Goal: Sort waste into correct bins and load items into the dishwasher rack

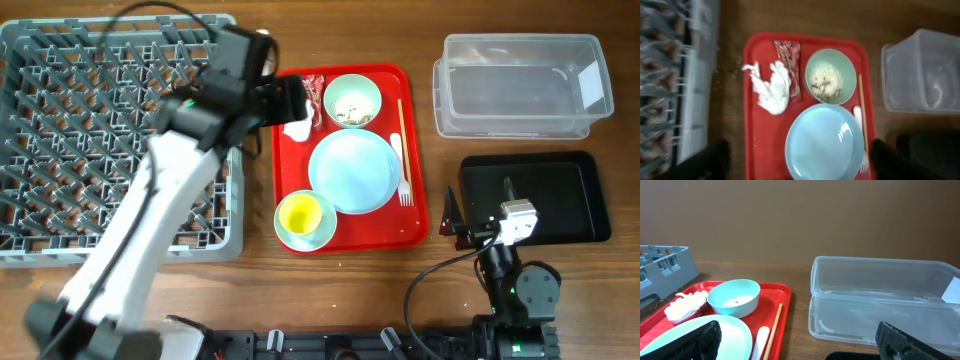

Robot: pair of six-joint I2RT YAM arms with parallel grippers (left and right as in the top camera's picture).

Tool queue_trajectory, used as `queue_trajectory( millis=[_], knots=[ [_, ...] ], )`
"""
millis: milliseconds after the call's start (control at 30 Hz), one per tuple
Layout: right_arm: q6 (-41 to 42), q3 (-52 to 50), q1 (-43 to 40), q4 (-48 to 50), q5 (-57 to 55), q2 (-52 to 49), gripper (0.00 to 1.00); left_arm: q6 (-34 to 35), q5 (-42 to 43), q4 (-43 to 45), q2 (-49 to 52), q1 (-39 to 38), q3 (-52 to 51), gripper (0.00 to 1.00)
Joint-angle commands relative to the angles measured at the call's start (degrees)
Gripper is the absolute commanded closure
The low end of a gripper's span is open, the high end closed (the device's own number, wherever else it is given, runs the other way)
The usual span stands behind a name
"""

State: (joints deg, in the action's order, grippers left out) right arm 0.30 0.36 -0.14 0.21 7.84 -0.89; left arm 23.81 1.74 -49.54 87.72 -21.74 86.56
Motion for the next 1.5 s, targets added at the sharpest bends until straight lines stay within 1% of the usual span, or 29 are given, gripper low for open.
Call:
queue_trajectory(
  millis=[0,100,200,267,300,333,400,433,467,500,533,567,700,733,800,900,967,1000,1067,1133,1267,1367,1467],
  knots=[
    [-0.1,0.0,0.1,0.2,-0.5,0.6,0.00,0.5,-2.1,-3.1,-4.9,2.9,0.5,0.00],
    [-0.1,0.0,0.1,0.2,-0.5,0.6,0.00,0.7,0.2,-8.3,-5.0,2.7,0.4,0.00],
    [-0.1,-0.1,0.1,0.2,-0.5,0.6,0.00,0.7,2.8,-8.6,-4.3,2.3,0.4,0.00],
    [-0.1,0.0,0.1,0.2,-0.5,0.6,0.00,0.7,4.4,-6.8,-3.7,1.9,0.4,0.00],
    [-0.1,0.0,0.1,0.2,-0.5,0.6,0.00,0.7,4.8,-6.0,-3.6,1.9,0.4,0.02],
    [-0.2,0.0,0.1,0.2,-0.5,0.6,0.00,0.6,5.0,-4.3,-3.1,1.5,0.4,0.06],
    [-0.2,0.0,0.1,0.2,-0.5,0.6,0.00,0.7,4.9,-2.3,-2.8,1.2,0.4,0.08],
    [-0.1,0.0,0.1,0.2,-0.5,0.6,0.00,0.7,4.9,-1.9,-2.8,1.2,0.4,0.00],
    [-0.1,0.0,0.1,0.2,-0.5,0.6,0.00,0.7,4.9,-1.1,-2.8,1.2,0.4,0.00],
    [-0.1,0.0,0.1,0.2,-0.5,0.6,0.00,0.7,4.9,-0.2,-2.8,1.3,0.4,0.03],
    [-0.1,0.0,0.1,0.2,-0.5,0.6,0.00,0.7,4.9,0.6,-2.6,1.2,0.4,0.10],
    [-0.1,0.0,0.1,0.2,-0.5,0.6,0.00,0.5,4.6,1.5,-1.8,0.8,0.4,0.13],
    [-0.1,0.0,0.1,0.2,-0.5,0.6,0.00,0.5,0.9,3.3,3.8,0.5,0.4,0.16],
    [-0.1,0.0,0.1,0.2,-0.5,0.6,0.00,0.7,1.0,4.8,7.3,0.5,0.4,0.16],
    [-0.1,0.0,0.1,0.2,-0.5,0.6,0.00,1.2,1.0,6.3,11.1,0.5,0.4,0.17],
    [-0.2,0.0,0.1,0.2,-0.5,0.6,0.00,1.9,1.0,8.6,16.1,0.5,0.4,0.22],
    [-0.1,0.0,0.1,0.2,-0.5,0.6,0.01,2.2,1.0,10.4,19.5,0.5,0.4,0.32],
    [-0.1,0.0,0.1,0.2,-0.5,0.6,0.00,2.2,1.0,10.8,20.5,0.5,0.4,0.34],
    [-0.1,0.0,0.1,0.2,-0.5,0.6,0.00,2.4,1.0,11.4,22.7,0.5,0.4,0.41],
    [-0.2,0.0,0.1,0.2,-0.5,0.6,0.00,2.6,1.0,11.6,24.2,0.1,0.4,0.45],
    [-0.2,0.0,0.1,0.2,-0.5,0.6,0.00,2.6,0.6,11.7,26.8,-1.3,0.4,0.44],
    [-0.1,0.0,0.1,0.2,-0.5,0.6,0.00,2.6,-1.7,12.3,27.9,-2.1,0.4,0.44],
    [-0.2,0.0,0.1,0.2,-0.5,0.6,0.00,2.6,-2.7,13.2,28.5,-2.6,0.3,0.40]
  ],
)
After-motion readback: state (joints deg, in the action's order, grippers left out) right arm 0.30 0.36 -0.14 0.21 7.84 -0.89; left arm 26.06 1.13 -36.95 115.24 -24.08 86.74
